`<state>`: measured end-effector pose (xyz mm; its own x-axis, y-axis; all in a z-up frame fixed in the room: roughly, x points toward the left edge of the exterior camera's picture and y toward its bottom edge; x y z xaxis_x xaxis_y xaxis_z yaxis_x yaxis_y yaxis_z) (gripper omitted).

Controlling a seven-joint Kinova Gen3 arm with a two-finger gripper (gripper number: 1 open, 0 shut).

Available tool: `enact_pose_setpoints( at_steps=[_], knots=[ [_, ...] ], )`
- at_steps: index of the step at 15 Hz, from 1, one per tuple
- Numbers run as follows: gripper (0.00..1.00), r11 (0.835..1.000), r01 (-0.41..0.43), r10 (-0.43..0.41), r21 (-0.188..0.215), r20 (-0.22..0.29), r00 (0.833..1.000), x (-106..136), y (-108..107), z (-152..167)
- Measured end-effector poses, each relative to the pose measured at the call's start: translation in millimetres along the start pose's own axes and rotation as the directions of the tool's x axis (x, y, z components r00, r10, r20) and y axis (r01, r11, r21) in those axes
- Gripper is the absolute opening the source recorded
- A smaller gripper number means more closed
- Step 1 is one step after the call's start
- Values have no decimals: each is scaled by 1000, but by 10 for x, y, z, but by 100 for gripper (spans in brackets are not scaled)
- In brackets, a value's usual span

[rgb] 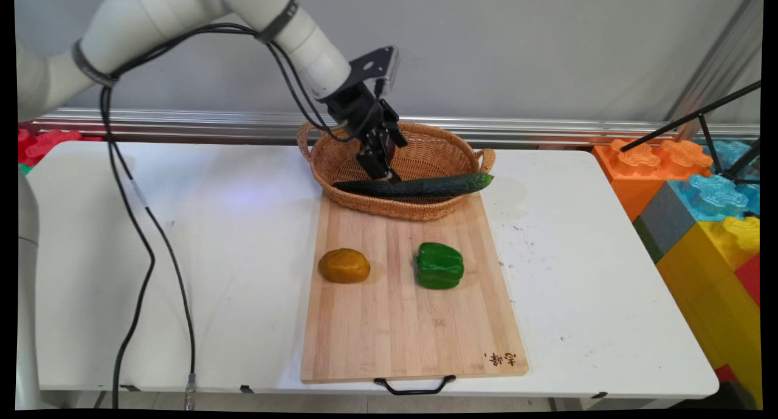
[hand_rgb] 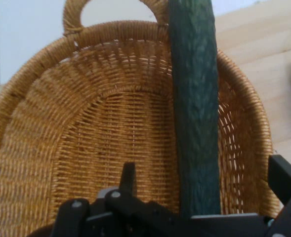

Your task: Pick up the cucumber from the vegetable basket, then place the picked object on the cutting board

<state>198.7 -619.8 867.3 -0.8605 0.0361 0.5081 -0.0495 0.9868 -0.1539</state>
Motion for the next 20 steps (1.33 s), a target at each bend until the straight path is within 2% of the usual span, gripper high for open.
enact_pose_setpoints(
  at_steps=[6, 13, 14, 20],
  knots=[
    [100, 998, -25, 26, -57, 21, 999, 60, -157, 368],
    [100, 995, -50, 52, -90, 22, 998, 112, -280, 731],
    [0, 994, -51, 52, -94, 18, 998, 122, -296, 767],
    [0, 994, -31, 31, -104, 3, 1000, 123, -327, 801]
  ],
)
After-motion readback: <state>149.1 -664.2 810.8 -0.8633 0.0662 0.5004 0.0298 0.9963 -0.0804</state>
